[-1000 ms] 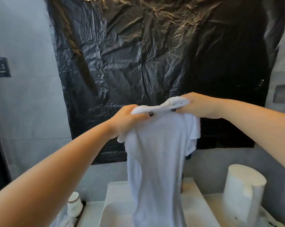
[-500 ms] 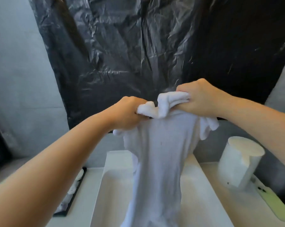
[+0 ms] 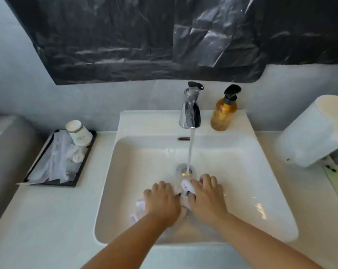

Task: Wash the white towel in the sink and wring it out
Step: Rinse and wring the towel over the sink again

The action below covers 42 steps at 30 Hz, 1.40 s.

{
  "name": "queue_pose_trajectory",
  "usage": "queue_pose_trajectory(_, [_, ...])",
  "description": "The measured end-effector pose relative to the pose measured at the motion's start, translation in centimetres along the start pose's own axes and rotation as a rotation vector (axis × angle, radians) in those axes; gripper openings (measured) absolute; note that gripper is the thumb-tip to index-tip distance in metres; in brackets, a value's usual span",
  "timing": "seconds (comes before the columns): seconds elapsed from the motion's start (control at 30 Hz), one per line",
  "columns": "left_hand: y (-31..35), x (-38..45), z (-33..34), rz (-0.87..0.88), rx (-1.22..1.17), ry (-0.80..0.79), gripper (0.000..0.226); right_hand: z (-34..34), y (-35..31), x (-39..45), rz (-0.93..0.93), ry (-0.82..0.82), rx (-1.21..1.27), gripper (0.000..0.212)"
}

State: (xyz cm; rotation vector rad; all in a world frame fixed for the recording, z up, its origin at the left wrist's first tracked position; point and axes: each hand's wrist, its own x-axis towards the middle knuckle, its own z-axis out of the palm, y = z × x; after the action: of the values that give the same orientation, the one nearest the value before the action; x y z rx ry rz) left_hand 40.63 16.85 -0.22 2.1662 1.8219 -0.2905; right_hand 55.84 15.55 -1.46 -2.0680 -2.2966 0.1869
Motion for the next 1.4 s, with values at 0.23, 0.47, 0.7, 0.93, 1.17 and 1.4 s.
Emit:
queue_pose_trajectory(0.23, [-0.1,4.2,1.5,0.103,-0.050,0.173,0.035,1.8,0.6,4.7,0.008,0.030,-0.121,0.036])
queue_pose_trajectory(0.47, [-0.3,5.9,0.9,0.098,-0.065,0.218,0.028,1.1,0.4,6.1,0.013,-0.087,-0.133,0.022])
queue_pose_trajectory(0.7, [-1.5,5.5,-2.8,0.168,-0.200,0.451,0.036,-3.2,1.1,6.6,0.039,0.213,0.055,0.035])
queue_pose_trajectory(0.93, [-4.1,1.2,-9.2,0.390,-0.267,0.913,0.028,-8.0,2.0,1.6,-0.139,0.669,-0.013,0.024])
queue_pose_trajectory(1.17, [-3.8,-2.5,-4.7,0.152,-0.129,0.010,0.044,-4.0,2.6,-3.2,-0.053,0.170,-0.048,0.032])
queue_pose_trajectory(1.4, [-0.4,2.2,1.2,0.063,-0.064,0.144,0.040,1.7,-0.5,1.2,0.186,-0.089,0.052,0.046])
